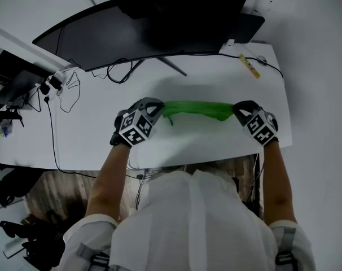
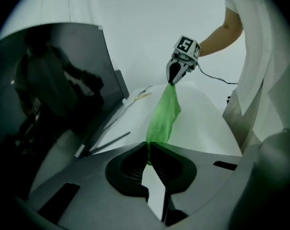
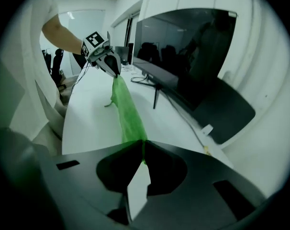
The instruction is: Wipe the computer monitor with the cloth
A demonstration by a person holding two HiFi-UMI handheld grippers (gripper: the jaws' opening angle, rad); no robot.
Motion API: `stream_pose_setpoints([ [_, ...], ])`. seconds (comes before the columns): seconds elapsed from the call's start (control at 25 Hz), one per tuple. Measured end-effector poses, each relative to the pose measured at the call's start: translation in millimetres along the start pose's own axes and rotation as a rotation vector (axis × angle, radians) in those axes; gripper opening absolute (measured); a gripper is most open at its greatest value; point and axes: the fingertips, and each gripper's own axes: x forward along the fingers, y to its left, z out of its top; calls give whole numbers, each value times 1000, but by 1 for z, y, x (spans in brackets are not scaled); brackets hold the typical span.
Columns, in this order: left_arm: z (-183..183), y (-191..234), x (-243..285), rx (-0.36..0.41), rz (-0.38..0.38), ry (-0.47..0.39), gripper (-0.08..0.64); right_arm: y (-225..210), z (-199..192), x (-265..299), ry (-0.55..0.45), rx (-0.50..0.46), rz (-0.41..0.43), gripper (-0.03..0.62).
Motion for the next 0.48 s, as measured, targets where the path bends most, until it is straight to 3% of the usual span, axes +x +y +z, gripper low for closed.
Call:
stream_pose_setpoints([
  [0.08,13,12,-20,98,94,-39,34,-9,17,-10,-59,-62,-54,23],
  [0.16,11,4,-29,161,108,-33,34,-2,21,-13,-76,-100,-48,23],
  [0.48,-64,-125,-3,96,-130,100,34,102,-46,23,66,-83,208,25],
])
